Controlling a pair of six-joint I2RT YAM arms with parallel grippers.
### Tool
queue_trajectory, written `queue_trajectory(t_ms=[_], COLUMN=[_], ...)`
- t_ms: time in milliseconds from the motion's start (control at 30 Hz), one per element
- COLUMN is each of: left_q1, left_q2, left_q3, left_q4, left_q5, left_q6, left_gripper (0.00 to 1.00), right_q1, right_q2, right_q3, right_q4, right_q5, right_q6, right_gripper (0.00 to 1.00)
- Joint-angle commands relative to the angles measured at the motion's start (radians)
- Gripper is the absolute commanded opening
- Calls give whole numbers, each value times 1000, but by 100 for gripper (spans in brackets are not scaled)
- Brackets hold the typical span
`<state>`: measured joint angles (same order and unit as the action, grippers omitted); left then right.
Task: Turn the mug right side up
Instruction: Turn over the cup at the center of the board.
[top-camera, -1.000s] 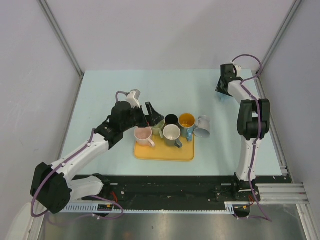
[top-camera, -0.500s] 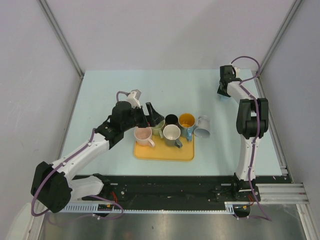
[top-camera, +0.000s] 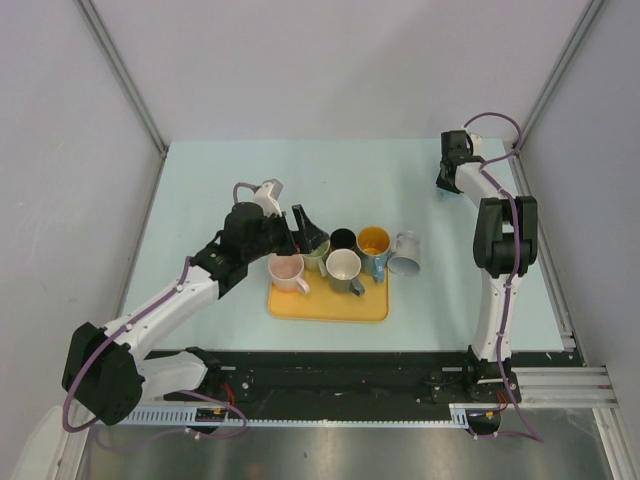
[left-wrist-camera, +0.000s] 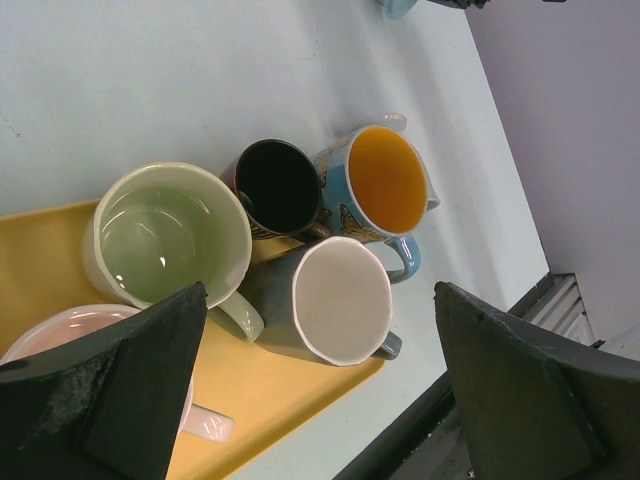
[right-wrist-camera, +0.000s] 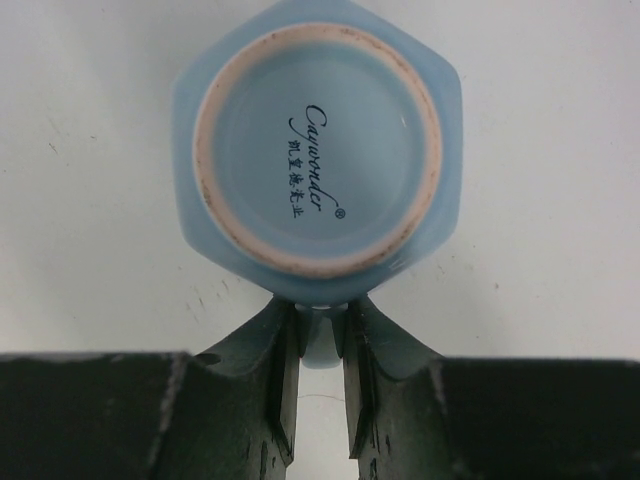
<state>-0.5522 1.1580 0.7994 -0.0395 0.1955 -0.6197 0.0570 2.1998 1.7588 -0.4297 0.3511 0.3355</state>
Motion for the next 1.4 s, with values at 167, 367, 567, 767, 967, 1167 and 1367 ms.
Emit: queue_trajectory(t_ms=[167, 367, 567, 767, 967, 1167, 1367], left_q1=[0, 0, -2, -5, -32, -72, -91], left_q2=[-6, -11, -37, -75, -52, 9, -21], left_q3=[9, 9, 14, -68, -120, -109, -117], left_q4=[21, 21, 76, 378, 673, 843, 843], left_q5=[27, 21, 48, 166, 297, 441, 435], left_q6=[-5, -37, -84, -247, -354, -427, -400], left_gripper=[99, 100, 100, 100, 100, 92, 32], right_q1=[3, 1, -5, 9, 84, 190, 260], right_q2=[-207, -360, -553, -824, -1003, -1120, -1195], right_q3=[-62, -127, -292, -502, -633, -659, -660], right_q4=[22, 5, 95, 296, 474, 456, 353], right_q5=[13, -21, -190, -598, -833, -874, -830], right_q6=[34, 46, 138, 281, 450, 459, 404], right_gripper=[0, 0, 0, 0, 0, 0, 0])
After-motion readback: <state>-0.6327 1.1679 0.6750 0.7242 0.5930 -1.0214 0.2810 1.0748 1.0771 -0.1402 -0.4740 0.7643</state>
